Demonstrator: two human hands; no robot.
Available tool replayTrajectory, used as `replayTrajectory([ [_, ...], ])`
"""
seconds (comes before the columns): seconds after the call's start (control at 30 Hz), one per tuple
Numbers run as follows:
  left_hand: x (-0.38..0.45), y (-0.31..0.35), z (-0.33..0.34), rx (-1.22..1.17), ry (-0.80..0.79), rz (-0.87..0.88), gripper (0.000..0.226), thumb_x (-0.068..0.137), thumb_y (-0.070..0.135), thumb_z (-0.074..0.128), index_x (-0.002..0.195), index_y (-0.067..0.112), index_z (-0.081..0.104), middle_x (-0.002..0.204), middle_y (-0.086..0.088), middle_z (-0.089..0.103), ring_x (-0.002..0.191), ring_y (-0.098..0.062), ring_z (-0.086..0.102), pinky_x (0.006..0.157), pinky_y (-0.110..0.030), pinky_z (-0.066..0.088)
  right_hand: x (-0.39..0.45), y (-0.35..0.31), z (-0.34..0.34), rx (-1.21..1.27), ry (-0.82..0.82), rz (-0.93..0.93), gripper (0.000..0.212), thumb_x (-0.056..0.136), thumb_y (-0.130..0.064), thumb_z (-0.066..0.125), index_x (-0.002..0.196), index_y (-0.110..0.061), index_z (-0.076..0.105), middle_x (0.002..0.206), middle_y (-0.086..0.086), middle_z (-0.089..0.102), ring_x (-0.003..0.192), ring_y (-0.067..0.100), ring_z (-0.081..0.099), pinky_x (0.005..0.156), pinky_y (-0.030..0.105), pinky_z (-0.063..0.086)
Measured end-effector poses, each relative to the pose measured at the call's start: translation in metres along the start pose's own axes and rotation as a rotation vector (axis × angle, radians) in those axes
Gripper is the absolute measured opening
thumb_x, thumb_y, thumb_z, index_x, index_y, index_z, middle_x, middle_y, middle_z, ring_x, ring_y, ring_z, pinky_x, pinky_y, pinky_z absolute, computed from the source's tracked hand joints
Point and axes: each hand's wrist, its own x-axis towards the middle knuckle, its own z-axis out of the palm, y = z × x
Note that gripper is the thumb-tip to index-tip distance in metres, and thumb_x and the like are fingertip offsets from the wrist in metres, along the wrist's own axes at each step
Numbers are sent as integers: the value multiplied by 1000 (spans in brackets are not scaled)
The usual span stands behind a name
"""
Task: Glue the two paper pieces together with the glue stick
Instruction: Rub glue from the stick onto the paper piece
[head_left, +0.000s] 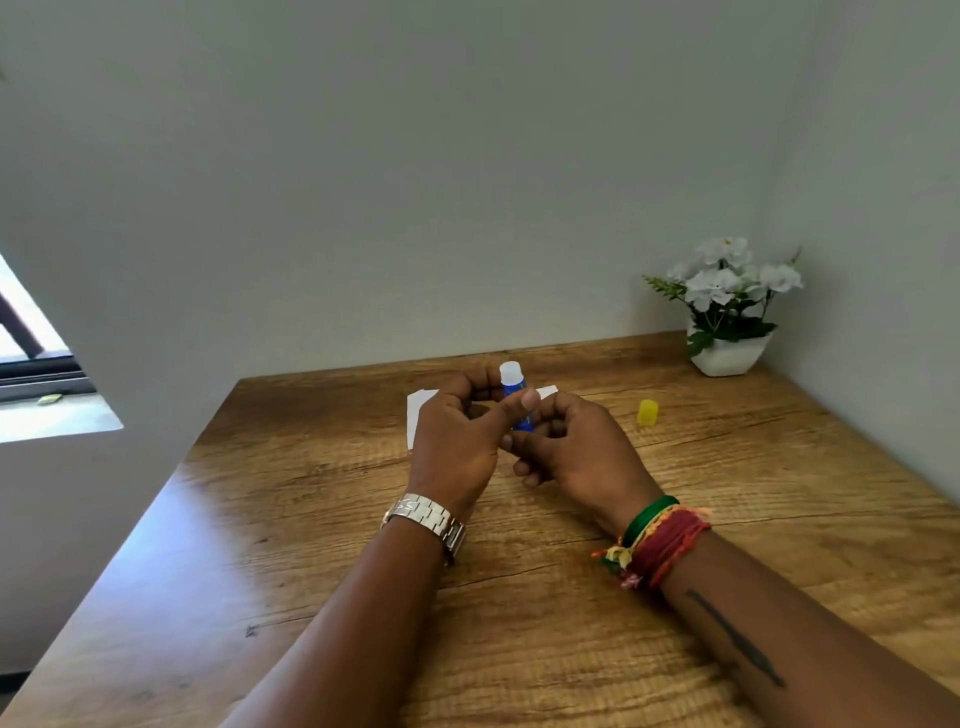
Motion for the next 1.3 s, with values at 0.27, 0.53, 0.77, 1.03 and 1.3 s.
replayTrajectory([
  [0.27,1,-1,-4,66,-17,42,26,80,20,84,101,32,74,88,14,77,78,-3,74,63,-12,52,1,2,-2,30,-71,-1,14,92,-11,74,106,-13,73,81,10,79,71,18,76,62,23,59],
  [0.53,-2,-1,-1,53,9,45,25,80,22,84,99,33,72,85,21,76,73,4,70,59,-8,49,-3,-1,0,65,-2,8,35,82,-11,84,109,-9,62,81,10,77,69,19,76,60,24,59],
  [0.77,1,-1,-6,33,34,42,23,80,26,84,101,31,75,94,12,78,85,-2,73,67,-11,52,-4,2,0,76,-53,-52,18,98,-7,66,115,-9,69,82,5,77,73,15,74,70,27,60],
  [1.03,1,0,-10,97,15,40,20,81,29,83,96,39,73,94,17,77,88,-1,72,64,-9,51,-7,-2,0,11,0,-37,39,79,-17,87,109,-15,63,79,8,77,71,21,77,67,31,63],
  [1.3,3,-4,-10,132,22,44,29,81,32,83,108,33,75,97,14,77,89,-15,71,74,-23,55,-4,1,-3,18,-41,-33,15,96,-8,68,109,-16,68,86,7,78,75,16,75,71,28,61],
])
